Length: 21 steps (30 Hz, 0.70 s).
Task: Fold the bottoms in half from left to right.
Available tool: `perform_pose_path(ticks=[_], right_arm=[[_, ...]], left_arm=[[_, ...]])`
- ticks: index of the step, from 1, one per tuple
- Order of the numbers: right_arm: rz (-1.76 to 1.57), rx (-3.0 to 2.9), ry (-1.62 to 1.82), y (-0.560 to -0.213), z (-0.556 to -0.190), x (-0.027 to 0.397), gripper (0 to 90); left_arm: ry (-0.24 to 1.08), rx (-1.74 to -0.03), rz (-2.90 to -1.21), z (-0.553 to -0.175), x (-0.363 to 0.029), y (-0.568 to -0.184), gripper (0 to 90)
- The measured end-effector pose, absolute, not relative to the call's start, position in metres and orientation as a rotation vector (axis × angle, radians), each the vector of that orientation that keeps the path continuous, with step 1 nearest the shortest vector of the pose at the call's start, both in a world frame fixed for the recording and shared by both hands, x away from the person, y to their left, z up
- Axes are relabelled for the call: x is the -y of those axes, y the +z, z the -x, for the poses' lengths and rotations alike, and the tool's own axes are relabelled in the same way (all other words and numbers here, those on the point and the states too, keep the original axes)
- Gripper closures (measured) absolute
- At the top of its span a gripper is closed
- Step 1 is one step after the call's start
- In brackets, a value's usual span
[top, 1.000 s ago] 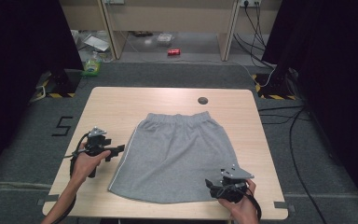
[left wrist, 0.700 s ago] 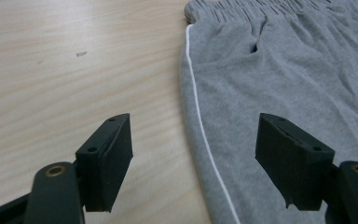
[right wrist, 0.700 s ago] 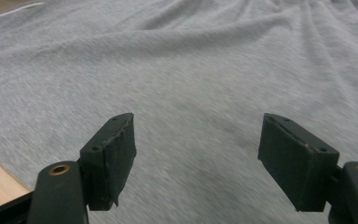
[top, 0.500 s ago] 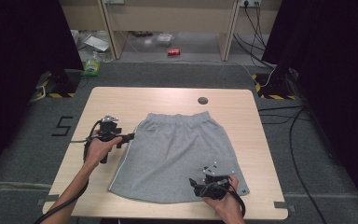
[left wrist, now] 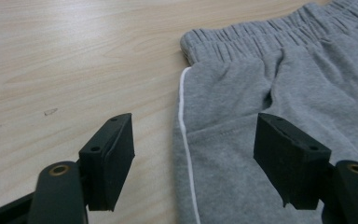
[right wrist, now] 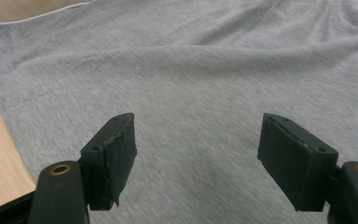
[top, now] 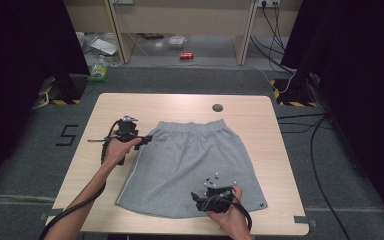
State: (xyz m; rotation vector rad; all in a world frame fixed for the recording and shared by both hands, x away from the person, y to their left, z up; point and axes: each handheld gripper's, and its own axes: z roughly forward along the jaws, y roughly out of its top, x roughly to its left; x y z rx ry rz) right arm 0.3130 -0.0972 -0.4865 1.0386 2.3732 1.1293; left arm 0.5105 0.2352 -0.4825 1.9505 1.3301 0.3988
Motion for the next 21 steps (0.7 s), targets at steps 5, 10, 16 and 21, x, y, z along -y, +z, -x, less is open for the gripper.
perform_pose_path(ticks=[5, 10, 16, 21], right_arm=[[-1.002, -2.393, 1.142, -0.485, -0.313, 0.084, 28.1], [-0.968, -2.416, 1.153, -0.485, -0.314, 0.069, 28.1], [-0.928, -2.442, 1.158, -0.486, -0.314, 0.054, 28.1], [-0.905, -2.464, 1.159, -0.488, -0.314, 0.045, 28.1]], left_arm=[[0.405, -1.347, -1.952, -0.521, -0.232, -0.484, 28.8], [0.410, -1.354, -1.953, -0.529, -0.226, -0.483, 28.8], [0.409, -1.360, -1.959, -0.540, -0.218, -0.481, 28.9], [0.411, -1.370, -1.975, -0.551, -0.210, -0.482, 29.0]])
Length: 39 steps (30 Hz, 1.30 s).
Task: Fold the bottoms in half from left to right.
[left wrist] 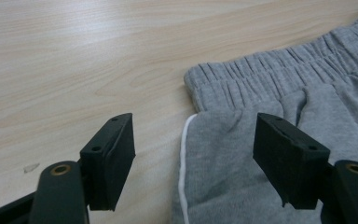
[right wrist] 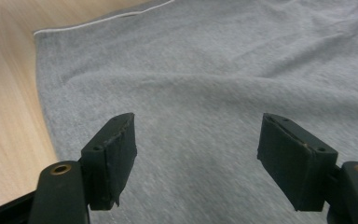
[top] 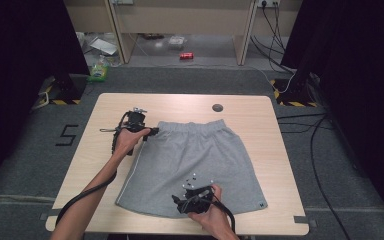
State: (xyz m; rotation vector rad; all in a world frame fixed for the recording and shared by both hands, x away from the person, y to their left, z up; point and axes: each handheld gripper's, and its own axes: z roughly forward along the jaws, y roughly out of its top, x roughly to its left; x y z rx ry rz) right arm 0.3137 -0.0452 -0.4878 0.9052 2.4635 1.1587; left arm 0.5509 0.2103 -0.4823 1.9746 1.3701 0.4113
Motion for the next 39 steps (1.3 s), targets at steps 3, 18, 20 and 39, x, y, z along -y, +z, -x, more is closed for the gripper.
perform_pose_path(ticks=[3, 18, 20, 39], right_arm=[[-0.899, -2.474, 1.156, -0.489, -0.312, 0.043, 28.1], [-0.861, -2.513, 1.148, -0.492, -0.311, 0.031, 28.2], [-0.854, -2.517, 1.161, -0.492, -0.311, 0.027, 28.2], [-0.728, -2.577, 1.191, -0.488, -0.311, -0.025, 28.5]], left_arm=[[0.410, -1.385, -1.983, -0.559, -0.206, -0.486, 29.1], [0.410, -1.410, -2.018, -0.581, -0.186, -0.490, 34.2], [0.398, -1.405, -2.027, -0.582, -0.184, -0.492, 36.7], [0.367, -1.324, -2.062, -0.584, -0.183, -0.500, 75.5]])
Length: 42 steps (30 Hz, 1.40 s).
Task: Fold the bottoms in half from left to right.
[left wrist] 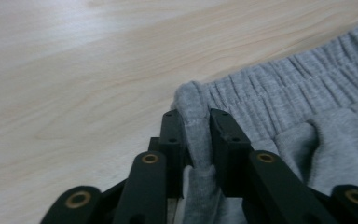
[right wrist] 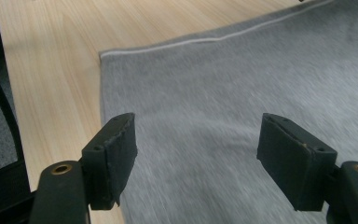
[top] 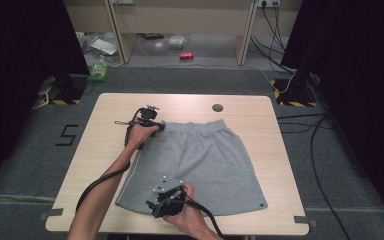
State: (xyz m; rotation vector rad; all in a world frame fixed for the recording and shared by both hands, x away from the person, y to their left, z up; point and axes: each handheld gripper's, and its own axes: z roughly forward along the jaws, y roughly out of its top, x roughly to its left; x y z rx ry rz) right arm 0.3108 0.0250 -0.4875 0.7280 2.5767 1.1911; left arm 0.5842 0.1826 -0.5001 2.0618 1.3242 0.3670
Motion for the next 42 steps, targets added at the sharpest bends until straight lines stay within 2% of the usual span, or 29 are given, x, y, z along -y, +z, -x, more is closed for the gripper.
perform_pose_path(ticks=[15, 36, 42], right_arm=[[-0.657, -2.654, 1.224, -0.493, -0.311, -0.077, 29.8], [-0.589, -2.733, 1.167, -0.512, -0.301, -0.135, 34.0], [-0.576, -2.712, 1.131, -0.517, -0.300, -0.140, 42.8]], left_arm=[[0.459, -1.304, -2.111, -0.581, -0.193, -0.498, 78.3], [0.453, -1.311, -2.090, -0.575, -0.209, -0.500, 77.6], [0.443, -1.317, -2.077, -0.574, -0.211, -0.501, 77.3]])
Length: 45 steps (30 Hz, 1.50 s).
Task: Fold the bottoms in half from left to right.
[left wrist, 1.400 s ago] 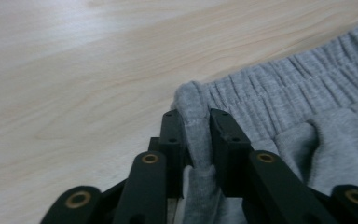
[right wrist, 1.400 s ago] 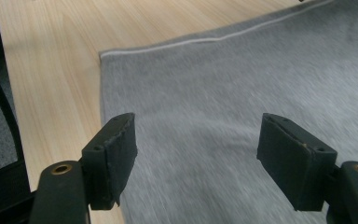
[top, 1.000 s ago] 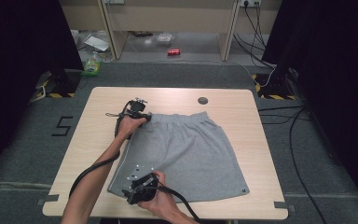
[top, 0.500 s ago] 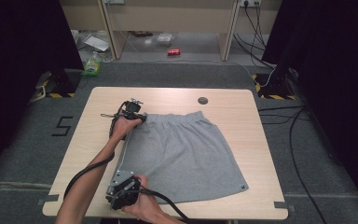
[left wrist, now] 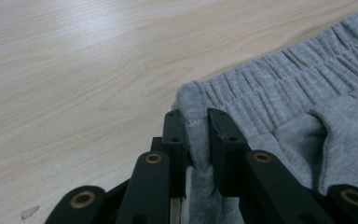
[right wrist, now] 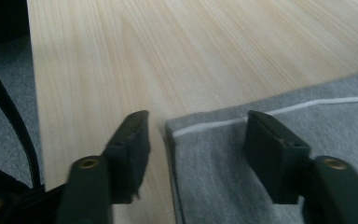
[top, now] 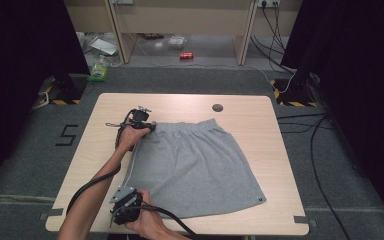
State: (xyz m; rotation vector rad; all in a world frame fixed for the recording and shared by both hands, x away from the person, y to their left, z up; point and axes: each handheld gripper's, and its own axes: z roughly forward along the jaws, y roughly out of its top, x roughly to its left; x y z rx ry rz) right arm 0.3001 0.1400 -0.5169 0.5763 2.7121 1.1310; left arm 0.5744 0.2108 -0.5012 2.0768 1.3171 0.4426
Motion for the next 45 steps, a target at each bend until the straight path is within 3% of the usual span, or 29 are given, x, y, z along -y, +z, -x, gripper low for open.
perform_pose_path(ticks=[6, 12, 19, 24, 45], right_arm=[[-0.583, -2.703, 1.137, -0.515, -0.306, -0.138, 70.1], [-0.577, -2.688, 1.167, -0.517, -0.306, -0.133, 79.4], [-0.602, -2.685, 1.214, -0.516, -0.307, -0.125, 82.1], [-0.606, -2.677, 1.255, -0.506, -0.308, -0.117, 82.4], [-0.685, -2.546, 1.419, -0.463, -0.312, -0.052, 82.8]], left_arm=[[0.442, -1.318, -2.084, -0.575, -0.210, -0.501, 77.2], [0.441, -1.322, -2.079, -0.575, -0.210, -0.501, 77.3], [0.404, -1.342, -2.050, -0.575, -0.213, -0.500, 78.0], [0.293, -1.396, -1.957, -0.577, -0.223, -0.495, 79.3], [0.310, -1.364, -1.943, -0.574, -0.202, -0.440, 80.7]])
